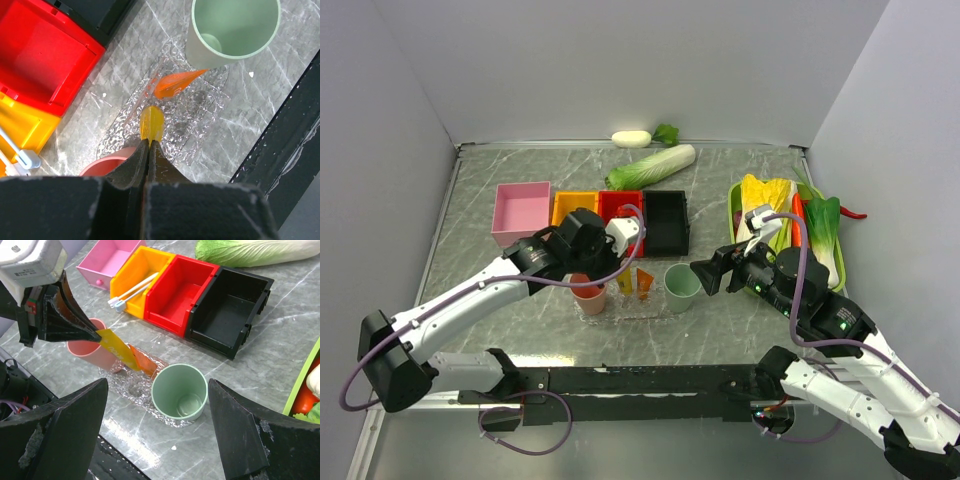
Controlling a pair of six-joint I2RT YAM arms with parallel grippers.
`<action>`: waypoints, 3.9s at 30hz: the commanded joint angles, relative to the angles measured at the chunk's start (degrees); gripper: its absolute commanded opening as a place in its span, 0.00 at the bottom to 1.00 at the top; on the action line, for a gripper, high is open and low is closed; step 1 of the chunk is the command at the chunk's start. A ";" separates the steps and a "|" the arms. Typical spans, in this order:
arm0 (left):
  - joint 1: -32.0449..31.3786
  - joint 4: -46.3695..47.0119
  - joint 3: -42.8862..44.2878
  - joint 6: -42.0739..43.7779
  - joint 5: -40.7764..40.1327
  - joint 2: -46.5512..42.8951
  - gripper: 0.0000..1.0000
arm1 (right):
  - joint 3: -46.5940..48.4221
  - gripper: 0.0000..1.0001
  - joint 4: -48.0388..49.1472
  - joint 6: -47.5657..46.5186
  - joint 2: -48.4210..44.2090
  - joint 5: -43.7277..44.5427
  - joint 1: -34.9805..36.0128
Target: Prepare toiletry sets of a toothbrush and toothpaste on the tray
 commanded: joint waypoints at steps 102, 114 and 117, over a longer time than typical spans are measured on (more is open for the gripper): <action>29.60 22.84 -9.23 -27.27 -8.61 -8.02 0.94 | 1.84 0.92 0.29 0.22 1.60 -1.10 -0.15; 37.62 24.86 -16.89 -30.89 -12.13 -0.64 0.63 | 0.97 0.92 3.53 1.88 3.71 -3.65 -0.07; 37.70 25.91 -16.98 -32.03 -9.23 2.43 0.61 | 0.27 0.92 3.80 1.97 3.88 -3.92 -0.15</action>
